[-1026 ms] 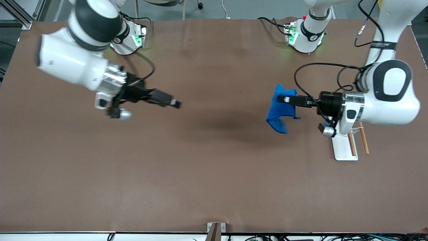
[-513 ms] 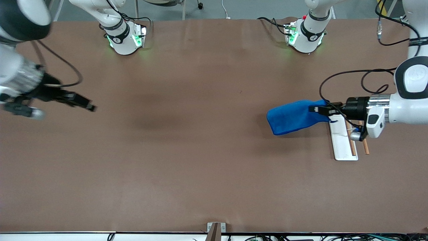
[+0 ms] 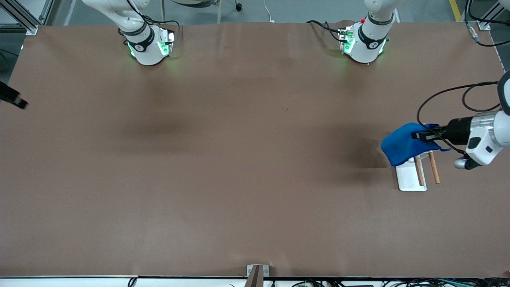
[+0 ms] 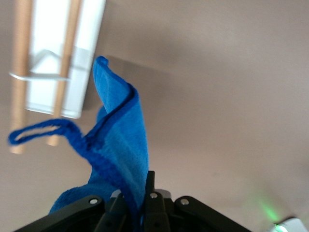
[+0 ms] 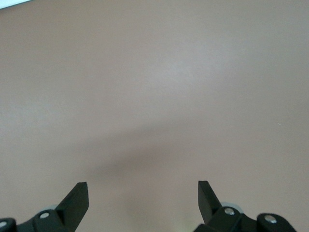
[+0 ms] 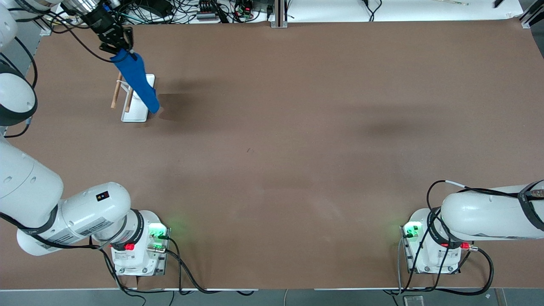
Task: Right arm passes towel to left arm to hang
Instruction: 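Drape the towel over the wooden dowels with the left gripper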
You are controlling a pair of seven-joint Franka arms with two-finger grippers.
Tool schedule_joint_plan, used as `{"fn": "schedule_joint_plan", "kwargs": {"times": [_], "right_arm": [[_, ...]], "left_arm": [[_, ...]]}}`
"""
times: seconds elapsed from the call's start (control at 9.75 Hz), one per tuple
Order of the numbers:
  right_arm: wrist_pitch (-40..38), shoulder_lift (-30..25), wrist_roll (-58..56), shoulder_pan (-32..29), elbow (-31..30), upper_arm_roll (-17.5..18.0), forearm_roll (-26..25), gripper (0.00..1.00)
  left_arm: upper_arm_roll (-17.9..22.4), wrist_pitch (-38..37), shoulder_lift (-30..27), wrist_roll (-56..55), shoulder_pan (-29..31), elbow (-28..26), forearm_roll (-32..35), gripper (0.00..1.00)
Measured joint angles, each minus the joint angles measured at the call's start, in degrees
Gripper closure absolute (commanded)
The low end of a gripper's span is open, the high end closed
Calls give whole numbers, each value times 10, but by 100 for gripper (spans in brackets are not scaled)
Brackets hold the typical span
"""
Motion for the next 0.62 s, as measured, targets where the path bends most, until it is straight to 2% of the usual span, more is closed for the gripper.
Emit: {"fn": "schedule_joint_plan", "kwargs": {"times": [0.1, 0.31, 0.62], "right_arm": [[-18, -1, 0, -13, 27, 14, -2, 0], [-23, 0, 1, -21, 39, 40, -4, 0], [-6, 12, 24, -15, 36, 49, -8, 0]], "left_arm": [[0, 1, 9, 14, 0, 11, 25, 100], [1, 3, 31, 49, 2, 31, 62, 100], [1, 3, 60, 138, 22, 47, 88, 100]]}}
